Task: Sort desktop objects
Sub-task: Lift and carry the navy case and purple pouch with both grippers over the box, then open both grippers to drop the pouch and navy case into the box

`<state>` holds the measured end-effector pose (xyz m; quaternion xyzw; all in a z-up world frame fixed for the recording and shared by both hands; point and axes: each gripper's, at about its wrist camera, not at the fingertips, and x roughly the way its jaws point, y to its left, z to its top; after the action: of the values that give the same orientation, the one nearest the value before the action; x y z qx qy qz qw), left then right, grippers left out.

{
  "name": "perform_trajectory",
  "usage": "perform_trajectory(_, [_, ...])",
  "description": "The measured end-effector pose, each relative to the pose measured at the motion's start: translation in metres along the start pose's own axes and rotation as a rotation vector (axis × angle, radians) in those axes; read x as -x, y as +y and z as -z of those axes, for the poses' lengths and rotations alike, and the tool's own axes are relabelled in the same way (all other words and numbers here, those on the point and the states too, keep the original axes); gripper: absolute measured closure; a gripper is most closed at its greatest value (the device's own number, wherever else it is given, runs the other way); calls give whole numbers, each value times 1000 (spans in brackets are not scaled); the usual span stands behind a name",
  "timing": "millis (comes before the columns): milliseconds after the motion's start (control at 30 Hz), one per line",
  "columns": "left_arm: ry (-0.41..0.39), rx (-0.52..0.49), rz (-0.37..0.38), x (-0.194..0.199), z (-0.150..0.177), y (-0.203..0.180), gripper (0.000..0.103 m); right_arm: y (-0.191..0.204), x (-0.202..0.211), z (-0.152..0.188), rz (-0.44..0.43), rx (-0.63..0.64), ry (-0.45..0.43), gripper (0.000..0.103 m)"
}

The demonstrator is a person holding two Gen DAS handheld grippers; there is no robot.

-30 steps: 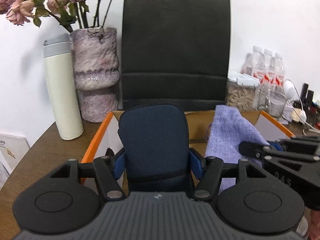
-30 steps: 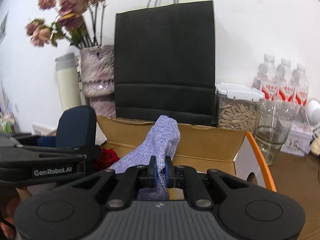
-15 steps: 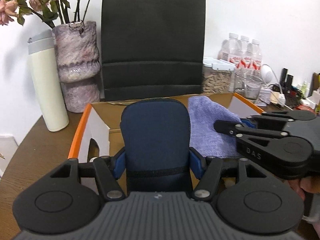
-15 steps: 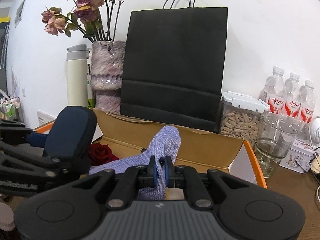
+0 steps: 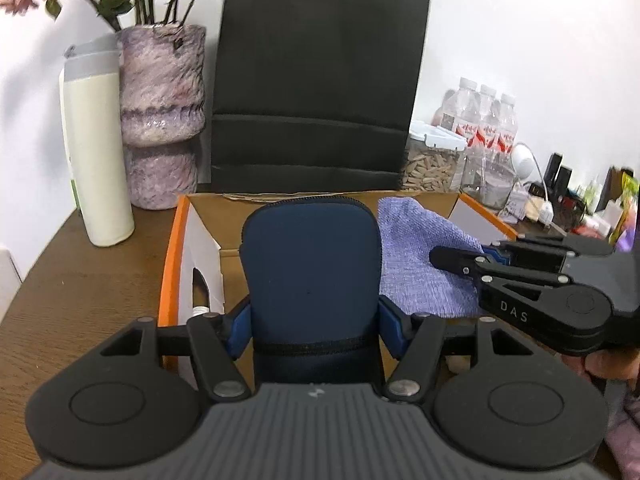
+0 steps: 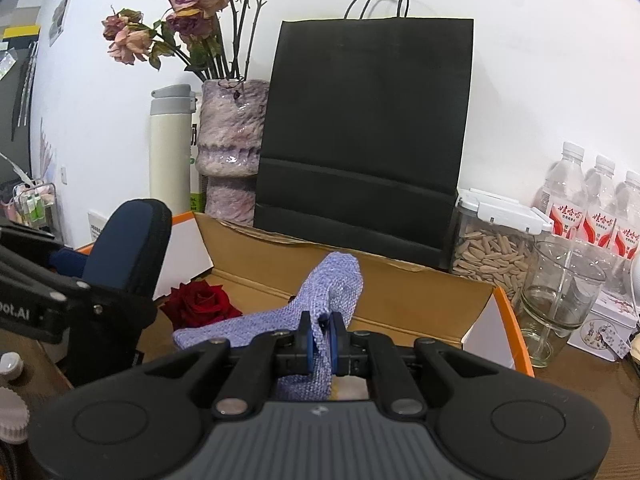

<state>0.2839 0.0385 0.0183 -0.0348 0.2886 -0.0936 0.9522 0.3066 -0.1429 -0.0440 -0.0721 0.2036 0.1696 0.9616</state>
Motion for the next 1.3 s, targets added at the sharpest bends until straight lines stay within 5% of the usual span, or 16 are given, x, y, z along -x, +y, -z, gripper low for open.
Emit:
perform_trajectory(667, [-7,43,19,-1,-2,12,40,-18,9,-7,-61,-31,26,93])
perform_trajectory(800, [-7,44,14,-2,-2,12,38,-18,11,-7,-74,-47,28,78])
perform_trajectory(933, [-29,40,1,1,-3,10,35,-17,12,-8,-56,-64,29,39])
perform_trajectory(1100, [-117,25,-39,16,-4,4,2,-11,18,-10,-44,-68,5,17])
perform_trajectory(1300, [-198,12,-82,27,-6,-4,0,1,29,-11,-31,-46,-26,15])
